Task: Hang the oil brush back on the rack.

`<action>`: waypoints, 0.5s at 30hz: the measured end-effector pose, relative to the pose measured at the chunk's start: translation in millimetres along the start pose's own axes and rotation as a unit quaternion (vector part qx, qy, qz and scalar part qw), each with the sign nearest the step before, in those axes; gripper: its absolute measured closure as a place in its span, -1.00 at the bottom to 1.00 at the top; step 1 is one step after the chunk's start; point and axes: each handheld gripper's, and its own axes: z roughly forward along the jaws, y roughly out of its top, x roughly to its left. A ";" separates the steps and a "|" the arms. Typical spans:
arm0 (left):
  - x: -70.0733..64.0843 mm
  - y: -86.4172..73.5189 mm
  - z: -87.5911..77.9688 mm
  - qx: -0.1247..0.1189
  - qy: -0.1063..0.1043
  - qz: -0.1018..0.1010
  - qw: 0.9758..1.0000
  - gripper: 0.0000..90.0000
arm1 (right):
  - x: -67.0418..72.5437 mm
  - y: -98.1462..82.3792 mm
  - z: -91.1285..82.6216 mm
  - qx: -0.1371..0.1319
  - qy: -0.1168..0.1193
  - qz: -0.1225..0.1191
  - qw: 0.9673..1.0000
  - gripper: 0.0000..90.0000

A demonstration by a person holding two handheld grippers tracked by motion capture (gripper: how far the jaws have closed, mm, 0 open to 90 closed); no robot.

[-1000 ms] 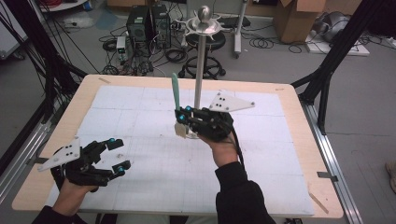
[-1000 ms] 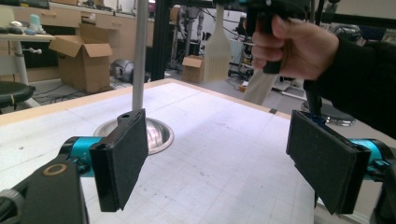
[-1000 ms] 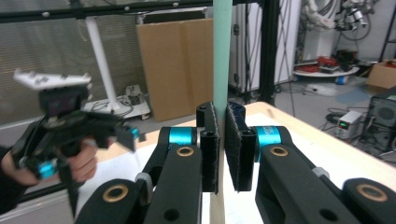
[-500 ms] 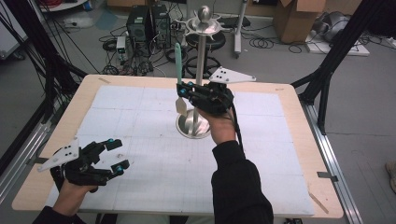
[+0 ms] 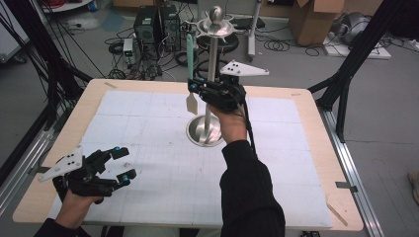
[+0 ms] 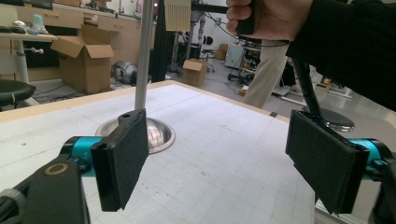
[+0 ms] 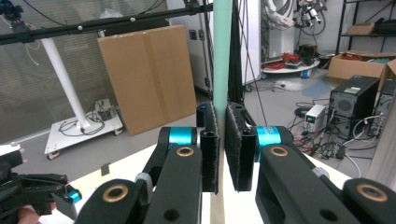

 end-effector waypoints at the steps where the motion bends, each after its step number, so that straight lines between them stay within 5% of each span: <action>1: -0.2 -0.2 0.3 0.000 0.000 -0.002 1.000 -0.52 | -0.2 0.2 -0.1 -0.001 0.000 0.002 1.000 0.88; 15: -0.4 -0.2 0.9 0.001 -0.003 -0.001 1.000 -0.51 | -4.4 0.1 -2.8 0.003 -0.013 0.007 1.000 0.88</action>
